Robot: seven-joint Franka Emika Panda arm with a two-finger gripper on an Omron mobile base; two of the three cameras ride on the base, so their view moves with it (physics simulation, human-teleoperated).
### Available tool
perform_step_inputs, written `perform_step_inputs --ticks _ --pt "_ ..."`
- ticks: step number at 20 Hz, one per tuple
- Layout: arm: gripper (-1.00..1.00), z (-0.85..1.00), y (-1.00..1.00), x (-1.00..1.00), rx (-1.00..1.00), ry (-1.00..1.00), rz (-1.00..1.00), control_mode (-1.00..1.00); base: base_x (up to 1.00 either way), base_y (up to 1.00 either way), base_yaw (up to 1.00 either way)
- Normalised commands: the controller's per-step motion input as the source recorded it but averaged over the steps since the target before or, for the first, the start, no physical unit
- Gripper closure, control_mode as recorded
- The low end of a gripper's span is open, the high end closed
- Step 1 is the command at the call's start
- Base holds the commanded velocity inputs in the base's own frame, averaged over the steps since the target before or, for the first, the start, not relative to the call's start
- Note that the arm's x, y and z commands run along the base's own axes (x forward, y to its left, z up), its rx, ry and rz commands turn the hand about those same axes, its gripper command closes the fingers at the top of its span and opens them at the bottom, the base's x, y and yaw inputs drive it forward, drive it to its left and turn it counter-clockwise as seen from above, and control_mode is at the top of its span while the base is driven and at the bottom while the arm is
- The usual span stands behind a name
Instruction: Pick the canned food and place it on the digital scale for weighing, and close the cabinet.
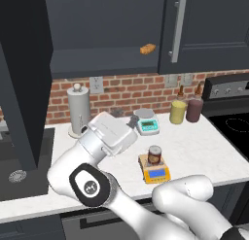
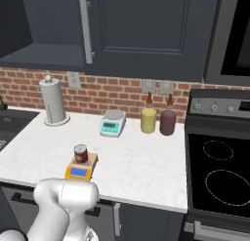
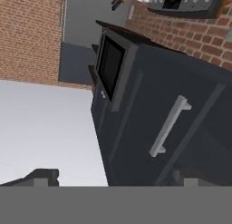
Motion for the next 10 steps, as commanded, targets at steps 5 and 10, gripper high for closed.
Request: perform_step_inputs --ticks 5,10 --pt "-1.00 -0.07 0.43 0.24 -0.19 0.26 -0.05 -1.00 0.00 0.00 0.00" --pt "-1.00 -0.37 0.40 0.59 -0.28 0.46 -0.05 -1.00 0.00 0.00 0.00"
